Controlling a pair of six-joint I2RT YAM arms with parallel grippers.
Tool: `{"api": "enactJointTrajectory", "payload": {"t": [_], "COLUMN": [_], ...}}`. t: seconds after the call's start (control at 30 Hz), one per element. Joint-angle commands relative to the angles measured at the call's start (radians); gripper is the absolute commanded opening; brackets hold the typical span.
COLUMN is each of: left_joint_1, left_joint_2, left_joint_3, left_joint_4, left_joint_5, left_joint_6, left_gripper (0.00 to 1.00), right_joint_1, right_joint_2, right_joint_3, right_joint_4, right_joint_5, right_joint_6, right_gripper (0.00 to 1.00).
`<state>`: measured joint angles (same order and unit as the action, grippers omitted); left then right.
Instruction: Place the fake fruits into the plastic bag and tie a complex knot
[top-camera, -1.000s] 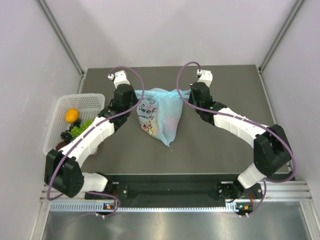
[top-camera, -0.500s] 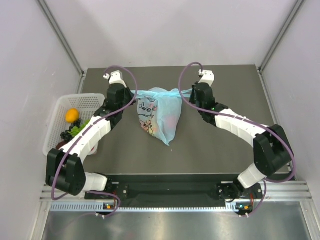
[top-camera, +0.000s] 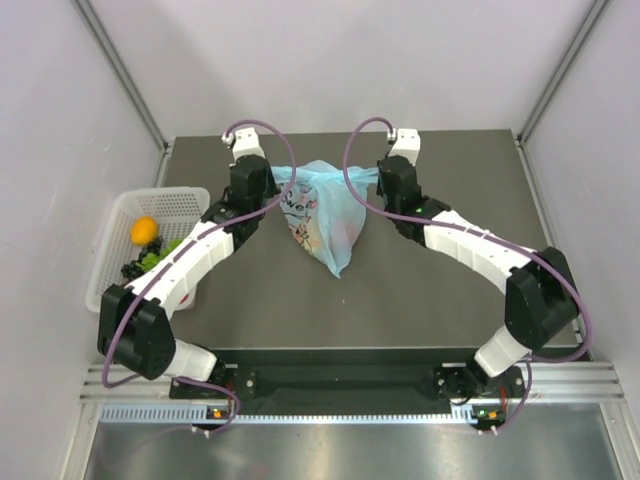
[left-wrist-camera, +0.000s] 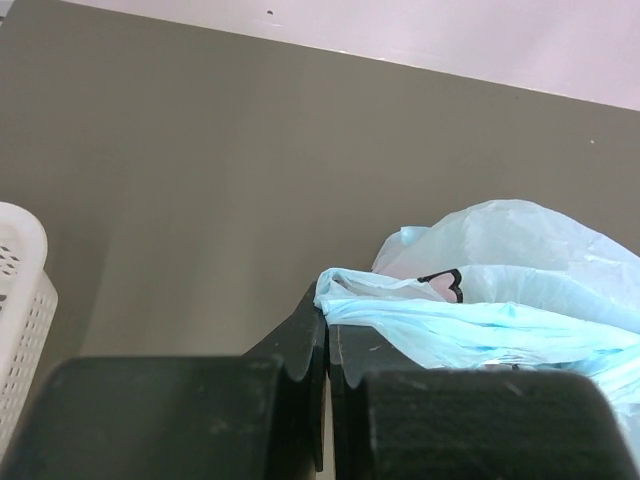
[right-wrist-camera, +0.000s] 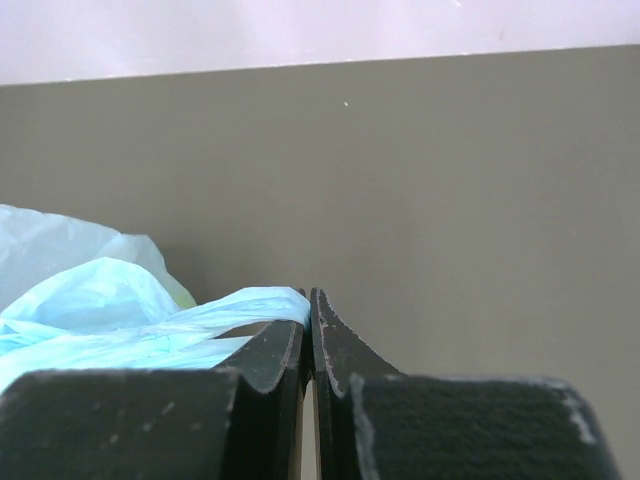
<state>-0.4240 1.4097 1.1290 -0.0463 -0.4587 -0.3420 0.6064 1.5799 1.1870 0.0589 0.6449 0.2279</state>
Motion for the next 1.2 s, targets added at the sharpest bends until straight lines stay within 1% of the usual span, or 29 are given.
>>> {"api": "enactJointTrajectory", "payload": {"t": [0.0,0.1,0.13,0.17,0.23,0.27,0.3,0.37,0.43,0.6,0.63,0.73,0.83,0.87,1.17], "left_joint_1": [0.044,0.065,0.115,0.149,0.22,0.279,0.303,0.361,0.396,0.416,0.453,0.474,0.484,0.488,0.519], "left_joint_2": [-0.008,0.008,0.014,0.024,0.031,0.034,0.038,0.047,0.046,0.0,-0.008,-0.032,-0.054,-0.054,-0.067], "left_joint_3": [0.032,0.018,0.014,0.011,-0.036,-0.057,-0.076,-0.123,-0.159,-0.193,-0.192,-0.184,-0.187,-0.189,-0.224], "left_joint_4": [-0.012,0.013,-0.006,-0.018,-0.021,-0.006,0.005,0.017,0.029,0.037,0.039,0.026,0.02,0.017,0.026], "left_joint_5": [-0.248,-0.304,-0.292,-0.249,-0.206,-0.199,-0.201,-0.201,-0.192,-0.193,-0.196,-0.196,-0.222,-0.227,-0.265], "left_joint_6": [0.084,0.09,0.062,0.035,-0.005,-0.021,-0.025,-0.046,-0.066,-0.074,-0.068,-0.06,-0.054,-0.055,-0.066], "left_gripper": [0.0,0.0,0.0,0.0,0.0,0.0,0.0,0.0,0.0,0.0,0.0,0.0,0.0,0.0,0.0], "right_joint_1": [-0.031,-0.062,-0.08,-0.127,-0.181,-0.206,-0.245,-0.286,-0.304,-0.358,-0.367,-0.392,-0.393,-0.396,-0.441], "right_joint_2": [0.009,0.025,0.032,0.032,0.031,0.032,0.037,0.057,0.06,0.025,0.017,0.005,-0.003,-0.003,-0.031], "right_joint_3": [0.017,0.01,0.007,-0.003,-0.053,-0.07,-0.093,-0.104,-0.128,-0.185,-0.184,-0.182,-0.185,-0.185,-0.211], "right_joint_4": [-0.071,-0.085,-0.108,-0.119,-0.108,-0.091,-0.087,-0.085,-0.08,-0.067,-0.067,-0.067,-0.07,-0.067,-0.067], "right_joint_5": [0.248,0.298,0.302,0.305,0.303,0.308,0.315,0.343,0.36,0.348,0.338,0.335,0.354,0.381,0.423], "right_joint_6": [-0.071,-0.052,-0.012,0.004,0.037,0.04,0.042,0.036,0.048,0.067,0.07,0.07,0.071,0.073,0.088], "right_gripper": [0.0,0.0,0.0,0.0,0.0,0.0,0.0,0.0,0.0,0.0,0.0,0.0,0.0,0.0,0.0]}}
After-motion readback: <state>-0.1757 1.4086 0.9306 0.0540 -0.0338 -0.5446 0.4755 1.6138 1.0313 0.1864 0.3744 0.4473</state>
